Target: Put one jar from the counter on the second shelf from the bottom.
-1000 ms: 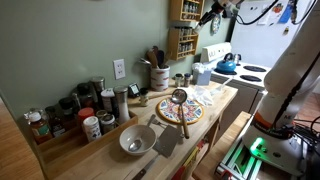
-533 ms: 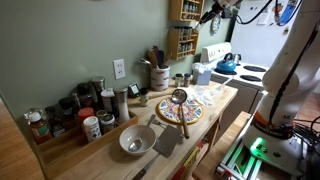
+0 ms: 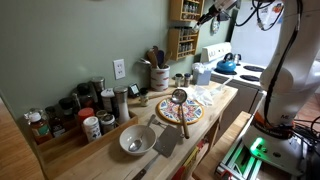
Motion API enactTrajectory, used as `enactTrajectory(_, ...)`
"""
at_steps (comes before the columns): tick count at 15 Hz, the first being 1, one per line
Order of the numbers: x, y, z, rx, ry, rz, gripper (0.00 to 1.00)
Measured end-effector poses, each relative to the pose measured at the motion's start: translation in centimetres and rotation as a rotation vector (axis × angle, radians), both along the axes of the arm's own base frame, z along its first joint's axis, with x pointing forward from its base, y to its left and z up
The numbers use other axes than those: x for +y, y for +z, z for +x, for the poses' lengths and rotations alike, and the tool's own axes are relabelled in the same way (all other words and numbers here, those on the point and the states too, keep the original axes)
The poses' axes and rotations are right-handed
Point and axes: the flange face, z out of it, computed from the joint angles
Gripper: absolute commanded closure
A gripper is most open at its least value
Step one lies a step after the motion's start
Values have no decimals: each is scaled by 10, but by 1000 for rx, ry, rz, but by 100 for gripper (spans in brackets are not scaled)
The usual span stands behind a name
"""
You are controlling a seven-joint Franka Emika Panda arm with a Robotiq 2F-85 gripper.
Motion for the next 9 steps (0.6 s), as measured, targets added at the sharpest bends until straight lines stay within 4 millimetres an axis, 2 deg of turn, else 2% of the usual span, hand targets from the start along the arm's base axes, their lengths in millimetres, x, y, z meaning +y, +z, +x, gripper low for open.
enactTrajectory(9, -22, -17, 28, 4, 6, -7, 70)
